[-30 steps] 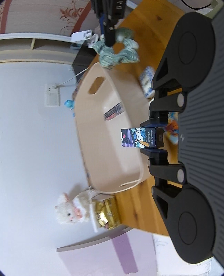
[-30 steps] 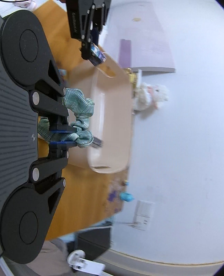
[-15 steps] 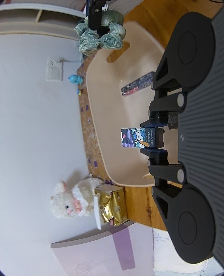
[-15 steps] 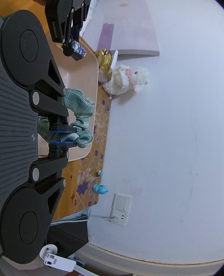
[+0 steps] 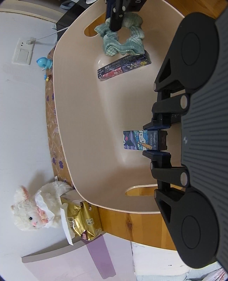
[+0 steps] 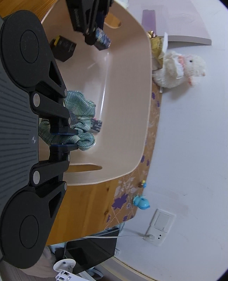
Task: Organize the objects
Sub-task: 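Lower both held items into the beige basket and open both tools, then grasp the cartoon tissue pack with the left tool while the right tool grasps the blue-and-white box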
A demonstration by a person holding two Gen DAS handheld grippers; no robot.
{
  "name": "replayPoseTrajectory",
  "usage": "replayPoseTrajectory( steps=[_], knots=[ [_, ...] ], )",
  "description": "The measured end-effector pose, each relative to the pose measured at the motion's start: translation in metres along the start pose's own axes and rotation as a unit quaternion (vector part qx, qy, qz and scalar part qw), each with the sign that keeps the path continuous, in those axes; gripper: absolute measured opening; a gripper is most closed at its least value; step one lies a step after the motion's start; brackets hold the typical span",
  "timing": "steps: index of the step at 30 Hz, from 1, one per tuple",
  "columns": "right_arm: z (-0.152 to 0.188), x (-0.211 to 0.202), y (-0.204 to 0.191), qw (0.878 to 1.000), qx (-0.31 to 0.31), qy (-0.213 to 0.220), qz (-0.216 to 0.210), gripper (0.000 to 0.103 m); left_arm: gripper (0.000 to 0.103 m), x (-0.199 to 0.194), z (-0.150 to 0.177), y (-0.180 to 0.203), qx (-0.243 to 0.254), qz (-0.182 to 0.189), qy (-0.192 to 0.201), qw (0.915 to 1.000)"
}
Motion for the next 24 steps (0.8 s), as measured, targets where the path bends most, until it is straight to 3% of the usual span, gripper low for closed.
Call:
replayPoseTrajectory(
  steps=[2,3,4,6,9,14,16,19,24],
  knots=[
    [0.0,-0.002,0.0,1.0,0.002,-0.002,-0.003,0.02,0.029,0.0,0.0,0.0,-0.001,0.003,0.004,1.0],
    [0.0,-0.004,-0.001,1.0,0.0,0.001,-0.005,0.031,0.037,-0.003,-0.001,-0.001,-0.004,0.008,0.01,0.9999],
    [0.0,-0.007,-0.002,1.0,-0.004,0.004,-0.007,0.035,0.042,-0.006,-0.002,0.0,-0.008,0.014,0.018,0.9997],
    [-0.002,-0.014,-0.004,1.0,-0.011,0.009,-0.011,0.041,0.058,-0.016,-0.005,0.001,-0.011,0.017,0.038,0.9991],
    [-0.003,-0.032,-0.007,0.999,-0.014,0.031,-0.019,0.068,0.086,-0.033,-0.008,-0.001,-0.008,-0.005,0.072,0.9973],
    [-0.003,-0.07,-0.012,0.997,-0.013,0.065,-0.037,0.081,0.088,-0.057,-0.005,-0.013,-0.017,-0.018,0.099,0.9948],
    [-0.003,-0.084,-0.015,0.996,-0.018,0.075,-0.037,0.095,0.088,-0.065,-0.002,-0.021,-0.025,-0.017,0.101,0.9944],
    [0.002,-0.101,-0.021,0.995,-0.023,0.085,-0.043,0.101,0.089,-0.08,0.006,-0.033,-0.034,-0.022,0.112,0.9929],
    [0.022,-0.11,-0.03,0.996,-0.022,0.078,-0.049,0.103,0.089,-0.1,0.025,-0.049,-0.039,-0.025,0.124,0.9912]
  ],
)
Point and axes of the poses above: each gripper's, at about its wrist camera, not at the fingertips, and x roughly the way its jaws point, y to its right, z to its underside, the point moved 9 cm from there along x, roughly the way its jaws point, and after that the axes turned 15 degrees about -z, right-handed, at the moved point
